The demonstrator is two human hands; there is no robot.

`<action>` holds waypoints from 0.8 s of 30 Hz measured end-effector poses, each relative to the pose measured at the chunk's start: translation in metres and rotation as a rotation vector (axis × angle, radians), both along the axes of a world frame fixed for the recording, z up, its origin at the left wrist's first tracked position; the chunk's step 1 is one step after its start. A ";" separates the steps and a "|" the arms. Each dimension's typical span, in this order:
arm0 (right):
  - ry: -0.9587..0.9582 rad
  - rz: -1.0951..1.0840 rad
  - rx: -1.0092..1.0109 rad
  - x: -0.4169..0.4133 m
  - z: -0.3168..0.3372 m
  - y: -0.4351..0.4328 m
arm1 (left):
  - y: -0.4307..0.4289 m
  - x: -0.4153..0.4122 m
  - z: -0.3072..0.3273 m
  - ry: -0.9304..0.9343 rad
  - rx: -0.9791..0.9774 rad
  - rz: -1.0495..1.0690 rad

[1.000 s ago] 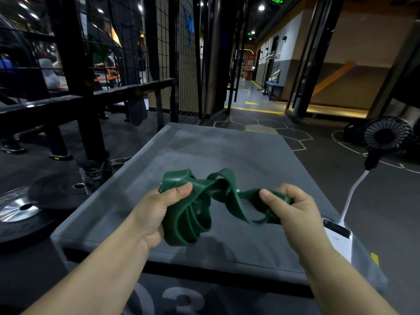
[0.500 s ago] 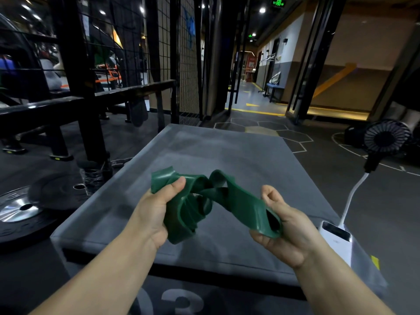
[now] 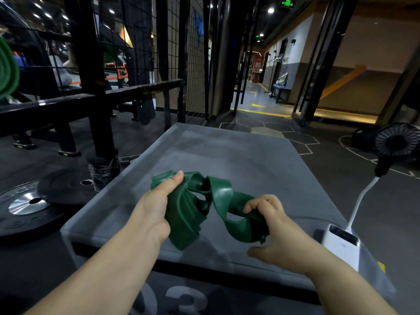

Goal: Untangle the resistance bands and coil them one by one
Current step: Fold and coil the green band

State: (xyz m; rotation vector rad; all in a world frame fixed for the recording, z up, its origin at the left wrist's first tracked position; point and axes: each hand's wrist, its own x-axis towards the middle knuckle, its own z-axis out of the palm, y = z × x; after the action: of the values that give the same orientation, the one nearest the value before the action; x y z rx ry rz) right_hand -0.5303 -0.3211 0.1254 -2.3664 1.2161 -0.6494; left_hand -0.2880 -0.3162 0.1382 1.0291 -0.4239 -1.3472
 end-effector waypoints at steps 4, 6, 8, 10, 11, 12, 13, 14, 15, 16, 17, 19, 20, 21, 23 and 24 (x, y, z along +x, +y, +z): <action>0.056 -0.095 -0.137 0.007 -0.010 -0.002 | -0.002 0.003 0.002 0.005 -0.009 0.002; 0.010 -0.105 -0.150 0.010 -0.013 -0.002 | -0.002 0.003 0.002 0.004 -0.012 0.005; -0.014 -0.105 -0.183 0.012 -0.015 -0.002 | 0.000 0.002 0.002 -0.005 -0.014 -0.004; -0.150 -0.147 -0.186 0.016 -0.016 -0.002 | 0.000 0.002 0.001 -0.017 -0.017 -0.012; -0.287 -0.190 -0.133 0.017 -0.014 -0.003 | 0.001 0.002 0.000 -0.020 -0.019 -0.020; -0.442 -0.236 -0.041 0.019 -0.012 -0.003 | 0.001 0.001 0.000 -0.020 -0.021 -0.026; -0.617 -0.280 0.073 0.020 -0.010 -0.003 | 0.002 0.000 0.000 -0.023 -0.025 -0.033; -0.803 -0.318 0.204 0.021 -0.007 -0.005 | 0.002 -0.001 -0.001 -0.029 -0.031 -0.040; -1.000 -0.358 0.343 0.022 -0.005 -0.007 | 0.003 -0.003 -0.001 -0.039 -0.043 -0.049; -1.185 -0.391 0.472 0.022 -0.003 -0.009 | 0.004 -0.004 -0.001 -0.050 -0.061 -0.058; -1.342 -0.422 0.575 0.021 -0.001 -0.011 | 0.004 -0.006 -0.001 -0.057 -0.088 -0.067; -1.559 -0.503 0.714 0.015 0.001 -0.017 | 0.007 -0.007 -0.002 -0.050 -0.155 -0.087; -1.628 -0.541 0.768 0.010 0.001 -0.021 | 0.008 -0.007 -0.002 -0.051 -0.192 -0.107; -1.676 -0.565 0.816 0.005 -0.001 -0.025 | 0.009 -0.008 -0.003 -0.060 -0.232 -0.129; -1.731 -0.597 0.875 0.000 -0.003 -0.030 | 0.012 -0.013 -0.004 -0.069 -0.309 -0.168; -1.743 -0.609 0.890 -0.001 -0.003 -0.031 | 0.013 -0.014 -0.005 -0.066 -0.336 -0.178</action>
State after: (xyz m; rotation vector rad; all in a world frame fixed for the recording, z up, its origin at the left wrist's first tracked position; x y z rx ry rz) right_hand -0.5308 -0.3521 0.1226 -0.1933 0.8586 -1.4064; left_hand -0.3025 -0.3032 0.1329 0.7707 -0.7781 -1.3446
